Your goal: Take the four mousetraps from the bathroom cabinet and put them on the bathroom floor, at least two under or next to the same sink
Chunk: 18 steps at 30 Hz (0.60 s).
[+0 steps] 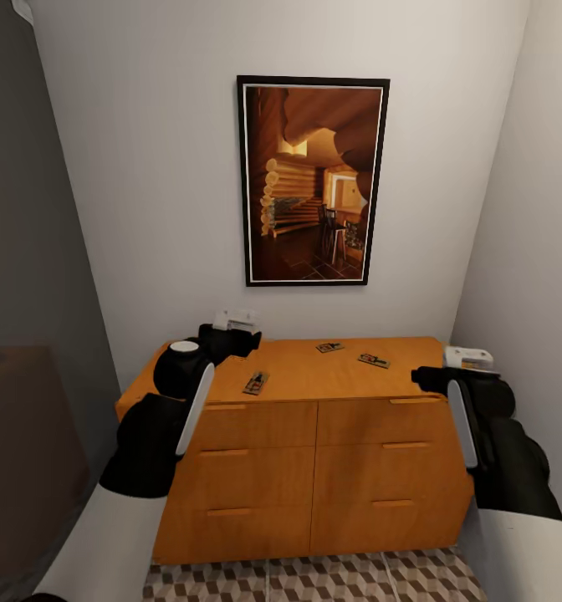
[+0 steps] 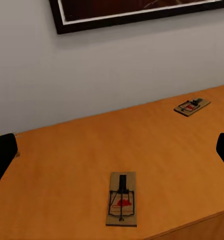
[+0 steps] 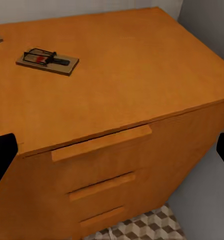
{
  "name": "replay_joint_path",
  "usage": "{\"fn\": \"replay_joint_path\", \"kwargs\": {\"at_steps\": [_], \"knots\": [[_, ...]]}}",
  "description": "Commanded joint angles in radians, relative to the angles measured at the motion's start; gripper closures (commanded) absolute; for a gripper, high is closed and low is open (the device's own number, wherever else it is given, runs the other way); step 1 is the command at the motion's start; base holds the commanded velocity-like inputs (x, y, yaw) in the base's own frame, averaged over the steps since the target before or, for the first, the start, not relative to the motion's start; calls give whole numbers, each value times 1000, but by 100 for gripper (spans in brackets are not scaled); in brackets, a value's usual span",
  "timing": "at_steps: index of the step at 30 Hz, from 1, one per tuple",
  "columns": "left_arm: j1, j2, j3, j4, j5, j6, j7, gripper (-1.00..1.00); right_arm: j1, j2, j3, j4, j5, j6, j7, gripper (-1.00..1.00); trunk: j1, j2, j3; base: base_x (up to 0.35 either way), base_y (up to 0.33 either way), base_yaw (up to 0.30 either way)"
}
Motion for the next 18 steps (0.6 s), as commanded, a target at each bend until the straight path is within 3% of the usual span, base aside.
{"fn": "replay_joint_path", "kwargs": {"at_steps": [1,10,18], "knots": [[-10,0,-1,1,-6,9,0,-100,-26,0,1,7,0,5,-9,-100,0,-1,-1,0,0,0],[-76,1,1,26,2,53,-1,-100,-219,5,5,120,-3,5,-72,-100,0,-1,-1,0,0,0],[-96,4,1,58,6,101,-7,-100,-316,8,7,216,-2,5,-94,-100,0,-1,-1,0,0,0]]}}
